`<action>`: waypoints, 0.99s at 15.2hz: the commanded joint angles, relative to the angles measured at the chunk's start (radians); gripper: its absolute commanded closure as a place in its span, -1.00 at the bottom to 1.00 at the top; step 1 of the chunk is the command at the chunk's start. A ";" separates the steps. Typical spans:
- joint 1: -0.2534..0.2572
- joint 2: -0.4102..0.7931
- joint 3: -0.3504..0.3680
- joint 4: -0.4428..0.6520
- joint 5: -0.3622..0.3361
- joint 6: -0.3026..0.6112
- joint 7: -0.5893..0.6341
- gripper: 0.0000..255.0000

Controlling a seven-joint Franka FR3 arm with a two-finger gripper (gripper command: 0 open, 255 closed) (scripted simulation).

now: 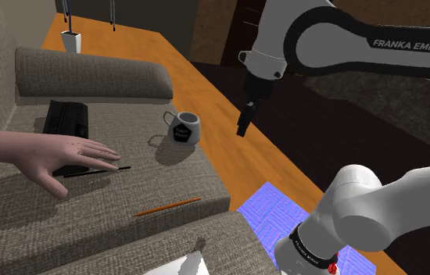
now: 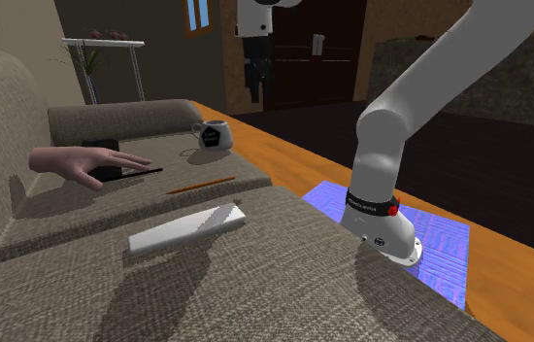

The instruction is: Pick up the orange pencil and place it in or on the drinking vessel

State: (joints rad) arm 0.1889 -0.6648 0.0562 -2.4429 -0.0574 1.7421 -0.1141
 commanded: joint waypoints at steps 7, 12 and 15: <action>0.138 0.099 0.101 -0.087 -0.005 0.247 -0.114 -1.00; 0.215 0.173 0.168 -0.131 -0.023 0.400 -0.175 -1.00; 0.256 0.221 0.210 -0.156 -0.042 0.493 -0.206 -1.00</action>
State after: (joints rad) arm 0.4277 -0.4551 0.2496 -2.5897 -0.0952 2.2050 -0.3110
